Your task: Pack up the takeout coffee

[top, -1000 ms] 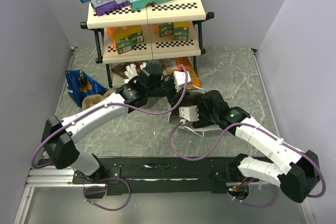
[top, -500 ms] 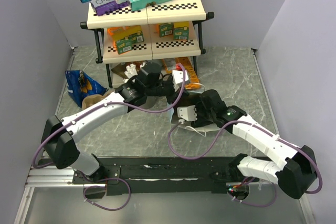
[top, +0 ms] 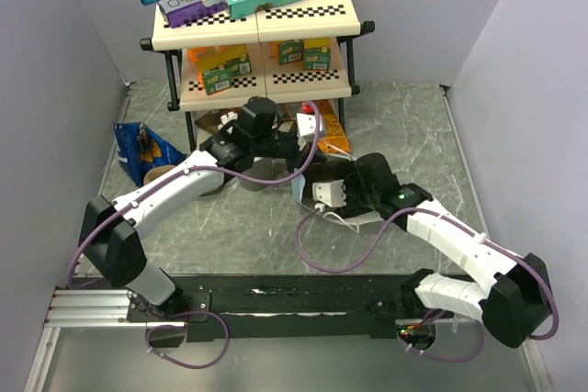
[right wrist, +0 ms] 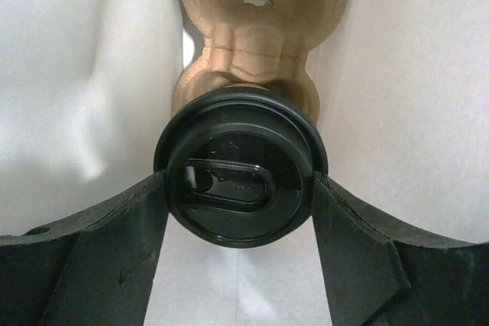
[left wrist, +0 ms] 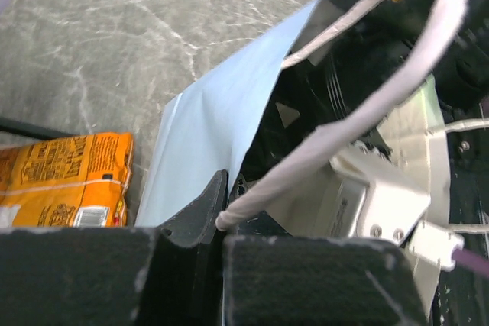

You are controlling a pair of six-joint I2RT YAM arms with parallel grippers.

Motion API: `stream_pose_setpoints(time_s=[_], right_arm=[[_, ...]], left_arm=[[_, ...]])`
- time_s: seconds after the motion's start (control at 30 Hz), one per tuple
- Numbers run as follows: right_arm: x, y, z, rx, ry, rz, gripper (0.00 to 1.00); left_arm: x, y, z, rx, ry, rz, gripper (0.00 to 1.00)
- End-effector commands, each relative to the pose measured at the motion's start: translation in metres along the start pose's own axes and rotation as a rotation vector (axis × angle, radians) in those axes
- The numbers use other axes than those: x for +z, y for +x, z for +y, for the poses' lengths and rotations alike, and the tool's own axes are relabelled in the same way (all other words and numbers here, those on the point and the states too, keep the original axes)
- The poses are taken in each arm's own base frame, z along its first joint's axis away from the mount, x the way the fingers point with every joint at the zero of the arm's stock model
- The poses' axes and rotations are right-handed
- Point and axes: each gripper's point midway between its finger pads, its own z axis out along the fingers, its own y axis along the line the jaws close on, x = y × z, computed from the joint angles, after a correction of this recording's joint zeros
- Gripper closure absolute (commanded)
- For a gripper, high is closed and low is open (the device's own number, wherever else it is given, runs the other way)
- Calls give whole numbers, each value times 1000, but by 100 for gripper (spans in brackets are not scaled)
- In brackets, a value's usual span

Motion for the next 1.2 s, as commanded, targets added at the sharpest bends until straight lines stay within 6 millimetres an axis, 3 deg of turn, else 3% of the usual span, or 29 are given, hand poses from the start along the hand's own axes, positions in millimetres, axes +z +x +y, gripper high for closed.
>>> stream_pose_setpoints(time_s=[0.0, 0.17, 0.33, 0.4, 0.5, 0.8, 0.97, 1.17], right_arm=[[-5, -3, -4, 13, 65, -65, 100], [-4, -5, 4, 31, 80, -101, 100], [1, -3, 3, 51, 97, -95, 100], [0, -3, 0, 68, 106, -95, 100], [-2, -5, -2, 88, 117, -103, 100], [-12, -2, 0, 114, 153, -109, 100], [-14, 1, 1, 138, 170, -105, 100], [-16, 6, 6, 153, 184, -101, 100]], left_arm=[[-5, -22, -21, 92, 134, -47, 99], [-3, -26, -19, 115, 141, -63, 99], [-1, -31, -11, 73, 98, -60, 55], [-4, -34, -3, 40, 40, -54, 43], [-8, -29, 8, -31, -45, -16, 34], [-25, 6, -2, -294, -107, 121, 26], [-33, 6, -3, -329, -125, 139, 23], [-43, 20, -6, -338, -133, 197, 23]])
